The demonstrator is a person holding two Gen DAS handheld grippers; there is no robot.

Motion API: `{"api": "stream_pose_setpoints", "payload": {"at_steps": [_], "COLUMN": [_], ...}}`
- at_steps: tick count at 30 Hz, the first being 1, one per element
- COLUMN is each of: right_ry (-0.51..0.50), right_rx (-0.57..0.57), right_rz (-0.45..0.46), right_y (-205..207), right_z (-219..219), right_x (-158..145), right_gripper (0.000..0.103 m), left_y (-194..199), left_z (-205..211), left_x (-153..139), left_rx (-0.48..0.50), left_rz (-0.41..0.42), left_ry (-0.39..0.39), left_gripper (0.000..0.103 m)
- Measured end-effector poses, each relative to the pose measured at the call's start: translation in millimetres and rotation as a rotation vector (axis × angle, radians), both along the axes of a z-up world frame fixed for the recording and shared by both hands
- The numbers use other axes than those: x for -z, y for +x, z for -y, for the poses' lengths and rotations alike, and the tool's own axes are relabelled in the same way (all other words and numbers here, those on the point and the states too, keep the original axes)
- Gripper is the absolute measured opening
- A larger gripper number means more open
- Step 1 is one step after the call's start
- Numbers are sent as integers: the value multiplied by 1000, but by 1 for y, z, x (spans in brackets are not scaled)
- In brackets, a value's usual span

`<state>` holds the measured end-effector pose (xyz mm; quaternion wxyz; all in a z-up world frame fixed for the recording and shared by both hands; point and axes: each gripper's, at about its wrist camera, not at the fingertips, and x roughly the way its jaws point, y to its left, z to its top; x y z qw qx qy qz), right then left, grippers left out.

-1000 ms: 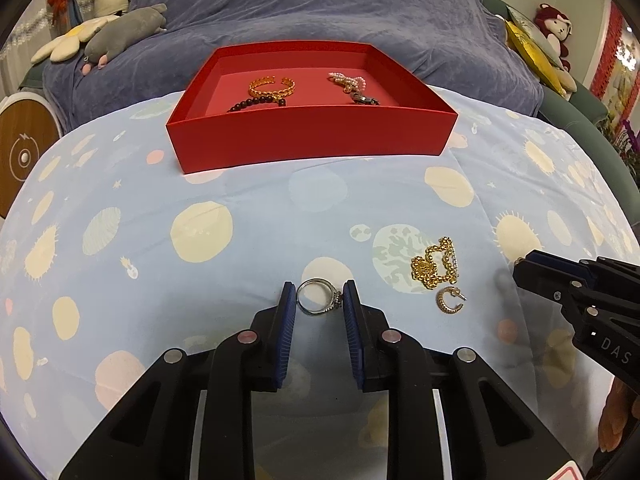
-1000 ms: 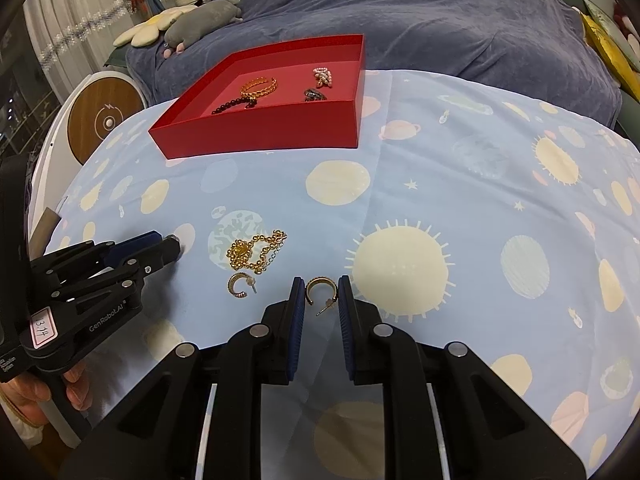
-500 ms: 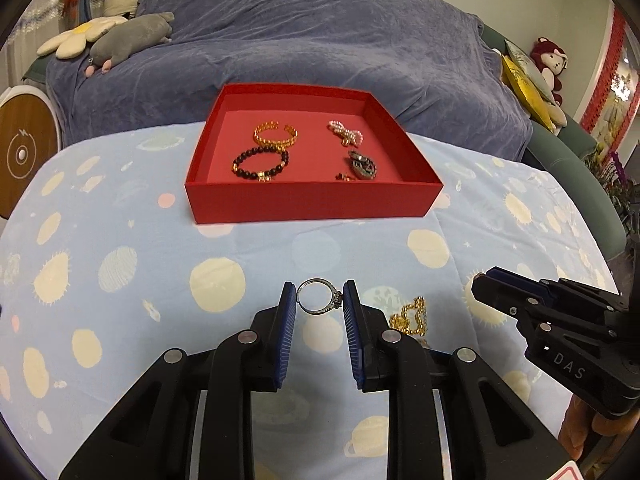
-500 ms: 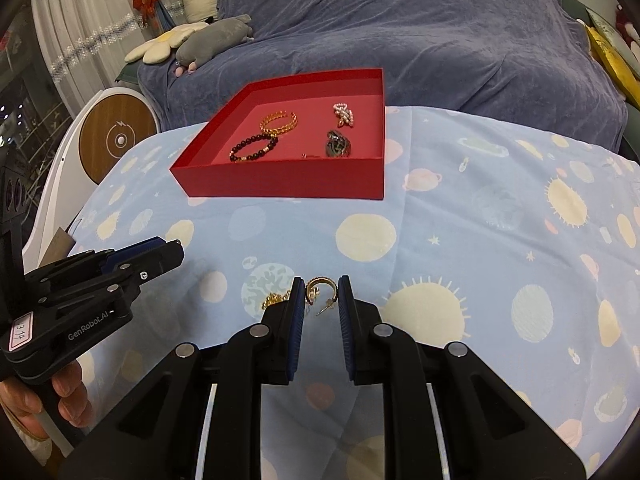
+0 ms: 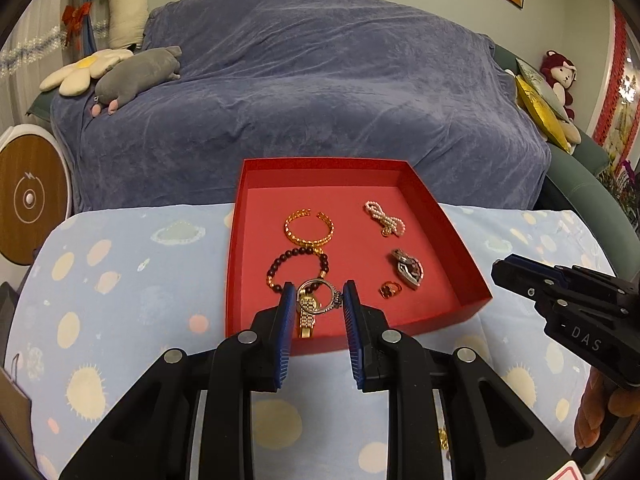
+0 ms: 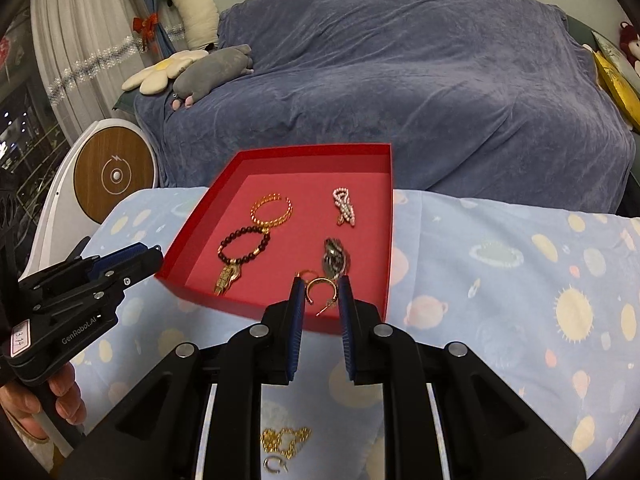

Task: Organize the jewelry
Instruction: 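Carry the earring and silver ring into the red box and release both, then withdraw both open tools from the red box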

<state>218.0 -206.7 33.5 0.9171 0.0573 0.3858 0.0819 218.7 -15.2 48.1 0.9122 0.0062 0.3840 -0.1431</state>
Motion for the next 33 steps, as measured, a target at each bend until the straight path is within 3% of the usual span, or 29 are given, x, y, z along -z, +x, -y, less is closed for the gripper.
{"api": "stream_pose_setpoints", "payload": {"at_steps": [9, 17, 21, 25, 33], "right_ry": [28, 12, 23, 25, 1], "right_rx": [27, 40, 53, 55, 21], "right_rz": [-26, -65, -53, -34, 4], "right_y": [72, 96, 94, 83, 20], "right_z": [-3, -1, 4, 9, 12], "right_x": [21, 44, 43, 34, 1], "right_gripper": [16, 17, 19, 19, 28], "left_y": [72, 100, 103, 102, 61], "left_z": [9, 15, 16, 10, -16], "left_x": [15, 37, 41, 36, -1], "left_rx": [-18, -15, -42, -70, -104], "left_rz": [-23, -57, -52, -44, 0], "left_ry": [-33, -36, -32, -43, -85], "left_gripper": [21, 21, 25, 38, 48]}}
